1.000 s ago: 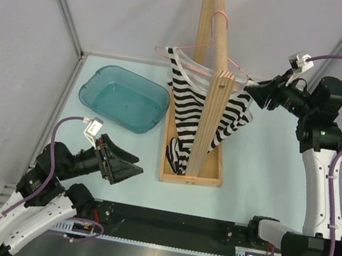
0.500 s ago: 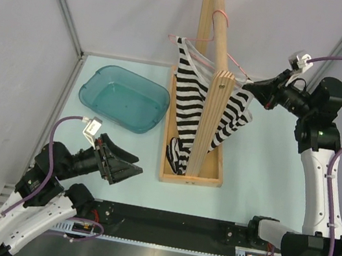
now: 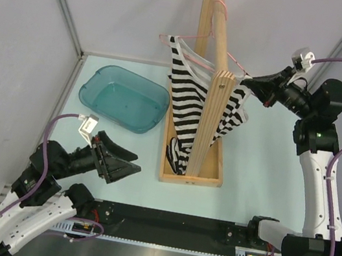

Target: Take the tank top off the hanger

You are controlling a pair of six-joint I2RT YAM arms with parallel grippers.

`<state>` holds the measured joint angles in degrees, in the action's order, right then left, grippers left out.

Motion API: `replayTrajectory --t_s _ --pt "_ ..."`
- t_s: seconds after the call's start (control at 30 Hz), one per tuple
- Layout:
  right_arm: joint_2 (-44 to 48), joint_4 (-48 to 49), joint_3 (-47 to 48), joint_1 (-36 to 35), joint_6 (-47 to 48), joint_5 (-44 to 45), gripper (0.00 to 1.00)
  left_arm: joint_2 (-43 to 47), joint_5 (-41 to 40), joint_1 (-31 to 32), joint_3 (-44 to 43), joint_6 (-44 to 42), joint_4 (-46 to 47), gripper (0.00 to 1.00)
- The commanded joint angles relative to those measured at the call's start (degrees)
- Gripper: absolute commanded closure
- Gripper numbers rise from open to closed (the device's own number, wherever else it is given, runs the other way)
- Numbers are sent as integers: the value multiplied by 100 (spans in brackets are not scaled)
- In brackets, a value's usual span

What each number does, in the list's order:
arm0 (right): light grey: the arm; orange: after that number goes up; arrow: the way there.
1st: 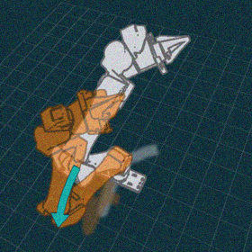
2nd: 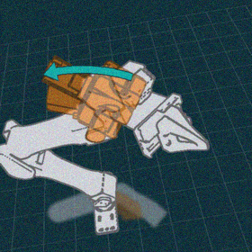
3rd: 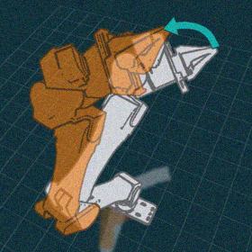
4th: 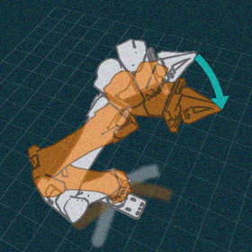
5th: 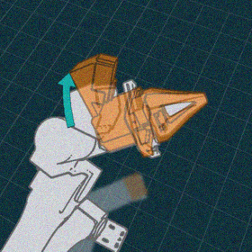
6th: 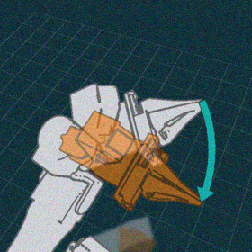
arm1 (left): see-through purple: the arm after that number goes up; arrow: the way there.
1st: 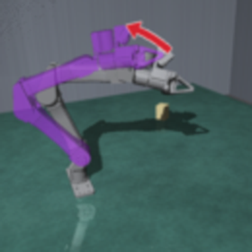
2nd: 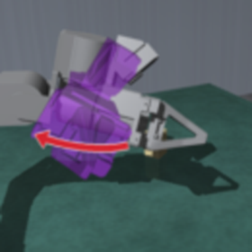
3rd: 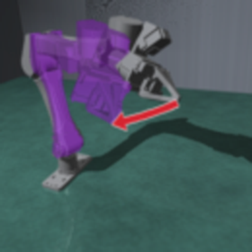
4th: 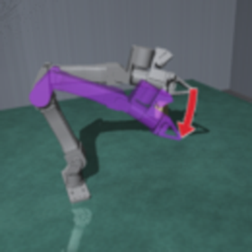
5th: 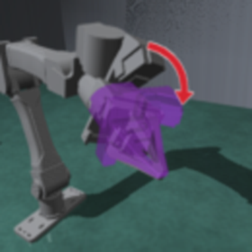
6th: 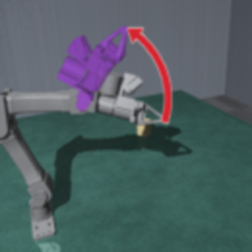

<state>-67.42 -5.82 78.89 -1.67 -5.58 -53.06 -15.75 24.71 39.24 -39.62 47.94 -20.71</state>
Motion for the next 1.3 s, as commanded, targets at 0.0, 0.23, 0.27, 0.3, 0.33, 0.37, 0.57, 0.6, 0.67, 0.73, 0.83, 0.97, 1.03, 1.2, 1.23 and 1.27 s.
replayTrajectory --t_s 0.0,0.23,0.27,0.3,0.33,0.37,0.57,0.6,0.67,0.73,0.83,0.97,1.03,1.2,1.23,1.27 --pt "159 785 513 -237 -364 -47 100 -209 104 -22 -196 -13 216 1" --pt "-113 618 838 -685 -189 103 100 -244 69 -22 -327 -74 155 0" --pt "-183 400 882 -746 -215 103 100 -271 17 -13 -380 -144 111 1" --pt "-254 346 952 -782 -224 111 100 -332 -27 -22 -432 -197 -11 1" --pt "-289 284 961 -808 -232 103 100 -367 -71 -13 -572 -241 -90 1" --pt "-298 179 953 -834 -241 137 100 -394 -193 -22 -626 -320 -169 1" --pt "-272 -129 663 -1081 -627 331 100 -517 -861 -13 -1214 -645 -916 1" --pt "-272 -173 602 -1098 -854 375 100 -526 -1184 -13 -1285 -689 -1161 1" --pt "-228 -384 374 -1125 -997 524 100 -657 -1503 -22 -1513 -812 -1530 1" --pt "-88 -489 84 -1142 -1128 821 100 -841 -1836 -22 -1724 -892 -1725 3" --pt "307 -481 -488 -1072 -1313 1016 100 -1263 -2136 -13 -1891 -848 -1989 4" --pt "852 -411 -1164 -748 -1656 1017 100 -1563 -2286 -13 -1892 -550 -1728 5" --pt "1343 -367 -1656 -633 -1822 990 100 -1686 -2365 -22 -1901 -479 -1490 7" --pt "2442 -296 -2580 -571 -2228 1105 100 -3008 -2251 -22 -2627 -891 -1066 10" --pt "2644 -383 -2711 -571 -2236 1026 100 -3291 -2243 -31 -2804 -1144 -1119 10" --pt "2742 -497 -2730 -571 -2210 999 100 -3503 -2251 -40 -2963 -1260 -1154 12"
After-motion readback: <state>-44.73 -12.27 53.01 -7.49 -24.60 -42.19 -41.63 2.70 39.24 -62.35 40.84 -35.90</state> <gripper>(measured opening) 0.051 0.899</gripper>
